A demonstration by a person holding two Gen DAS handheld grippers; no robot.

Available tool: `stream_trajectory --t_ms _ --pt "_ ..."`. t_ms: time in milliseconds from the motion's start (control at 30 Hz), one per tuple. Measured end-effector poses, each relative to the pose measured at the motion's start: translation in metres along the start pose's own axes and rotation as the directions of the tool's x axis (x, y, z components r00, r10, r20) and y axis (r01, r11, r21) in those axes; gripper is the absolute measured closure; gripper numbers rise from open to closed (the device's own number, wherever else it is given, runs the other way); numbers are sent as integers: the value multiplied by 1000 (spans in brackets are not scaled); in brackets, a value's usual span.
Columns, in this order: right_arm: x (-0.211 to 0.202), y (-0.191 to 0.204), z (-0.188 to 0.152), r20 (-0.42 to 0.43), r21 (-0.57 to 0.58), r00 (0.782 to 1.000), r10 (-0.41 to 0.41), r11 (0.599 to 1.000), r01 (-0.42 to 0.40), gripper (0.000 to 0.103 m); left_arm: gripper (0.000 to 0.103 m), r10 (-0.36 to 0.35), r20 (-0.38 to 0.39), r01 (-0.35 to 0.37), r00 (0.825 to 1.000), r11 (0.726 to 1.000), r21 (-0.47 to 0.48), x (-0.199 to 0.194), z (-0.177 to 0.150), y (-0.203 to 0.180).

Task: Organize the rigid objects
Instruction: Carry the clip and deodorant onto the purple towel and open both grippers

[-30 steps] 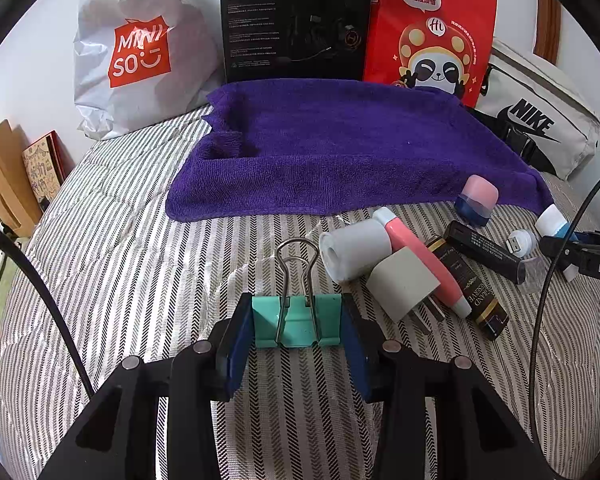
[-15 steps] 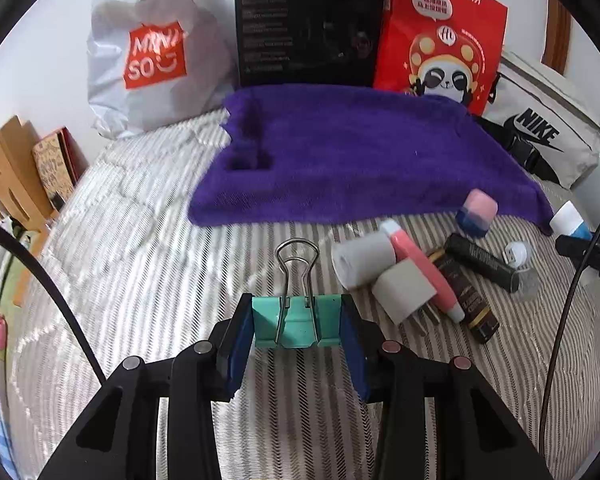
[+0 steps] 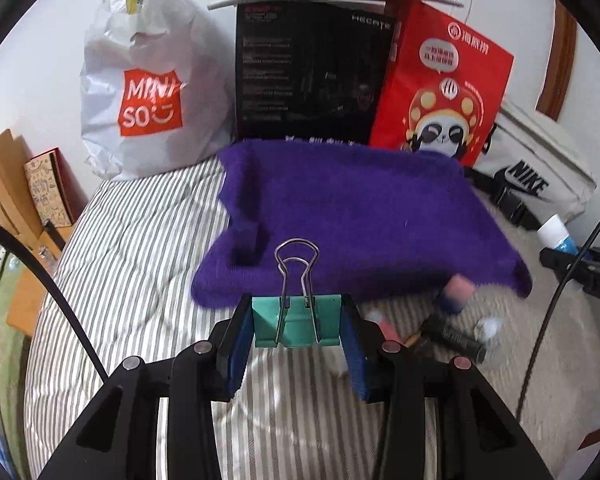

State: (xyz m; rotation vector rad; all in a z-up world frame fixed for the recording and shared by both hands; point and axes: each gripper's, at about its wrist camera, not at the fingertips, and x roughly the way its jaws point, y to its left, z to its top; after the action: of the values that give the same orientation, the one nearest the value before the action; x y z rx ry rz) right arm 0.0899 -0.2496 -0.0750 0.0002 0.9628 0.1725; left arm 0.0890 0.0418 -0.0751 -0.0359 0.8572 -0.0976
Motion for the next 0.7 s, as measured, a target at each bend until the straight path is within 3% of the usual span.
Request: stream_trajectory --t_ms 467,700 --pt "44 -5 53 10 37 999 44 998 -45 67 64 -38 -4 38 999 999 3 34 56 7" --pt "80 -12 79 -9 55 1000 23 998 -22 67 64 -64 -16 64 998 998 -9 62 79 14"
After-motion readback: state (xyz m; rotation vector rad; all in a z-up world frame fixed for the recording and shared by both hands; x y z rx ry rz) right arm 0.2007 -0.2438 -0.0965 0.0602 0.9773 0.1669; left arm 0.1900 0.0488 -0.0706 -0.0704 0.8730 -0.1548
